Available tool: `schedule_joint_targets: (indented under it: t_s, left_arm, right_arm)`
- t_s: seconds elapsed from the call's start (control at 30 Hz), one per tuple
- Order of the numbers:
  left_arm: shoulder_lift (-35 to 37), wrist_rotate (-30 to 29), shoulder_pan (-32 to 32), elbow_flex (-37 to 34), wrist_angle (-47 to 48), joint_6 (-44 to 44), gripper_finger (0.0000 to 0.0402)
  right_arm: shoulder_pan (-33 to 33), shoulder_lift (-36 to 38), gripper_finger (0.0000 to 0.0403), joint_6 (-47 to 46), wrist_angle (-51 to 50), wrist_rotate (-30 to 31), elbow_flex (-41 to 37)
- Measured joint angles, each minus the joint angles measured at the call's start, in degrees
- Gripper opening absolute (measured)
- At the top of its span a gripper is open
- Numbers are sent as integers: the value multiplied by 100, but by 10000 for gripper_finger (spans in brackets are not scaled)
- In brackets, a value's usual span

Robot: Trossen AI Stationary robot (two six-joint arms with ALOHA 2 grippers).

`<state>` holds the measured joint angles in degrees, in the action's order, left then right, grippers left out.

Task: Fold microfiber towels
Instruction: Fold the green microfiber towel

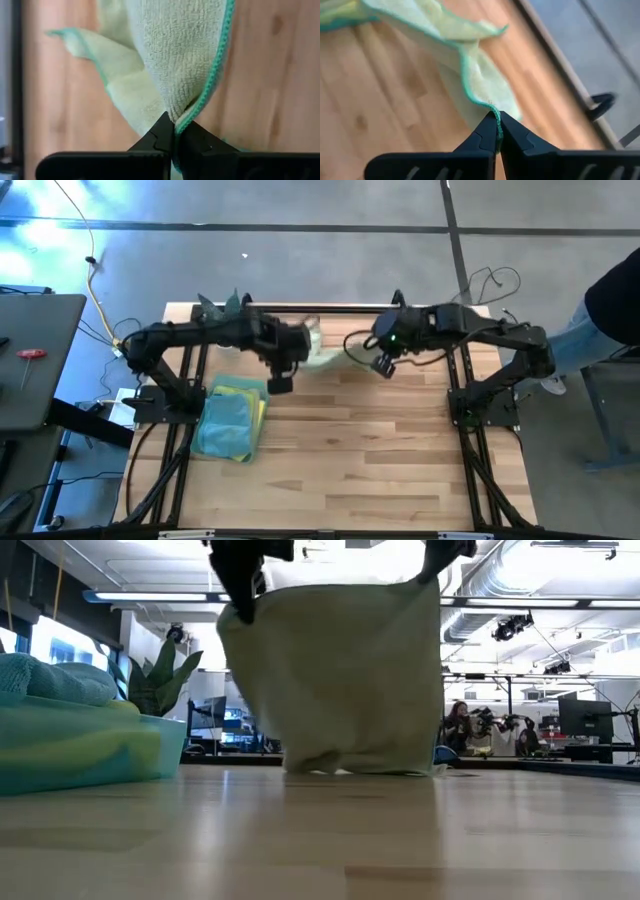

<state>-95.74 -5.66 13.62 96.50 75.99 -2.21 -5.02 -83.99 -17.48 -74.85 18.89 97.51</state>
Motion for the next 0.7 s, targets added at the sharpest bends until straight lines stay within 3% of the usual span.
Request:
schedule_joint_targets:
  t_s: [0.2,0.37,0.7]
  left_arm:
    - [-4,-53,-632,-301,-380,294,5]
    - [-2,-404,-631,-102,-217,307,5]
    - [0,-1247,-223,952,19,-684,5]
  right_arm:
    - [485,-19,0,-308,301,-233,-699]
    - [491,-10,0,-279,308,11,-832]
    - [56,7,0,509,275,649,138]
